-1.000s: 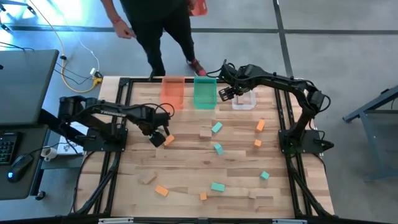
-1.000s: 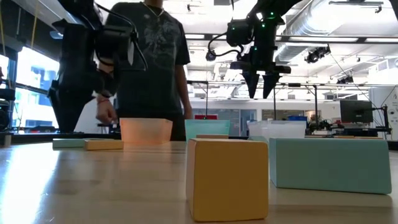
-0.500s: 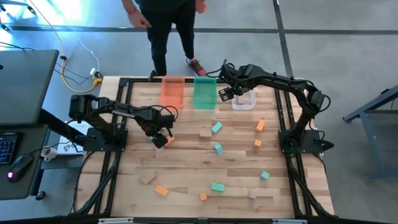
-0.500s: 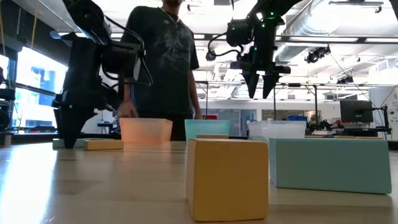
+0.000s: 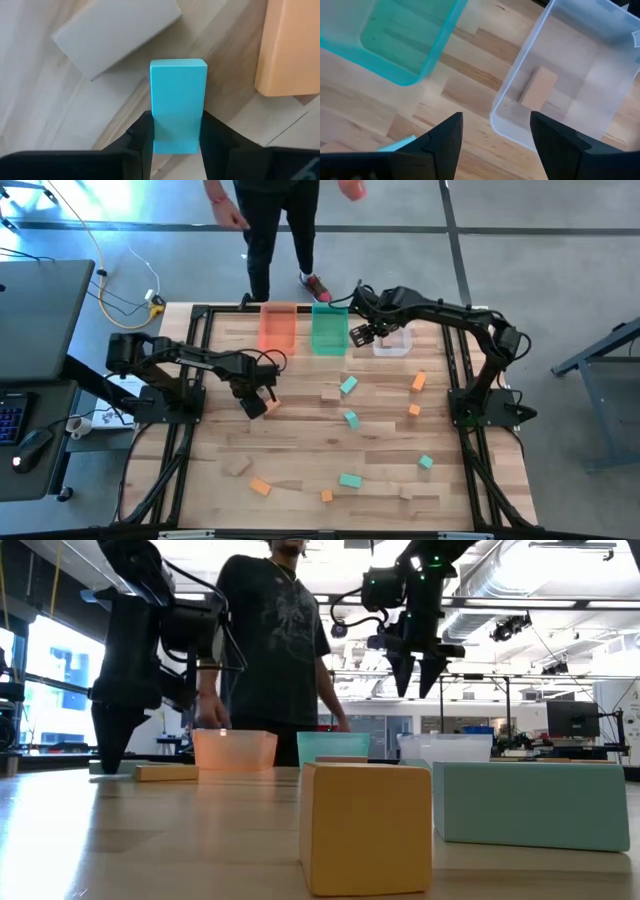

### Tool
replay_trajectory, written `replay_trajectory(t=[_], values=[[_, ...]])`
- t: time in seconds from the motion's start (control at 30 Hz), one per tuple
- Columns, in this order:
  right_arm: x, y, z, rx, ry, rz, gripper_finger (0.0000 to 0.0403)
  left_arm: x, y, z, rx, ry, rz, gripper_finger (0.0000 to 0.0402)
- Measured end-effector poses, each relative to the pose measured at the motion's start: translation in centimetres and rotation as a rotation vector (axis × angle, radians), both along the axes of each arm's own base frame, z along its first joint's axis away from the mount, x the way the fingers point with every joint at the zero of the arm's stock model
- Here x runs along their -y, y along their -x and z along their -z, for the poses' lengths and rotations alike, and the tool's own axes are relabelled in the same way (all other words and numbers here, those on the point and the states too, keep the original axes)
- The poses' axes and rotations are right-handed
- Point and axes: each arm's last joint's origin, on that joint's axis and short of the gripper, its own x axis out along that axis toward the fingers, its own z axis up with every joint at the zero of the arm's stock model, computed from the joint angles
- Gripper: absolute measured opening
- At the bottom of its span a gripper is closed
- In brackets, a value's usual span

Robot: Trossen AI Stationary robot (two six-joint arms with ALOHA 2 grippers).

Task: Sort & place blocks by color
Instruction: Put the light blue block into the orange bin

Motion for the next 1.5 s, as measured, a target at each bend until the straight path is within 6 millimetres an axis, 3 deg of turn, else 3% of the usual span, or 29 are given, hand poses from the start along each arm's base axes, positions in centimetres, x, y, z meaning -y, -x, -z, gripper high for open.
replay_trajectory(t=[0.33, 0.6, 0.8, 1.07, 1.5], values=[[-3.0, -1.4, 0.0, 0.04, -0.067, -0.031, 0.022, 0.1, 0.5, -2.3, 0.117, -0.035, 0.007, 0.0095], [-6.1, -2.5, 0.0, 0.068, -0.092, 0.003, 0.022, -0.5, 1.3, -5.4, 0.339, -0.096, -0.012, 0.0095], [-8.0, -3.0, 0.0, 0.089, -0.083, 0.068, 0.022, -2.3, 1.8, -7.3, 0.516, -0.174, -0.031, 0.0095], [-9.9, -3.4, 0.0, 0.115, -0.024, 0.151, 0.022, -5.1, 2.0, -8.2, 0.649, -0.255, -0.027, 0.0095], [-9.6, -3.5, -0.1, 0.129, 0.021, 0.158, 0.022, -10.1, 2.9, -10.1, 0.828, -0.543, -0.087, 0.0098]])
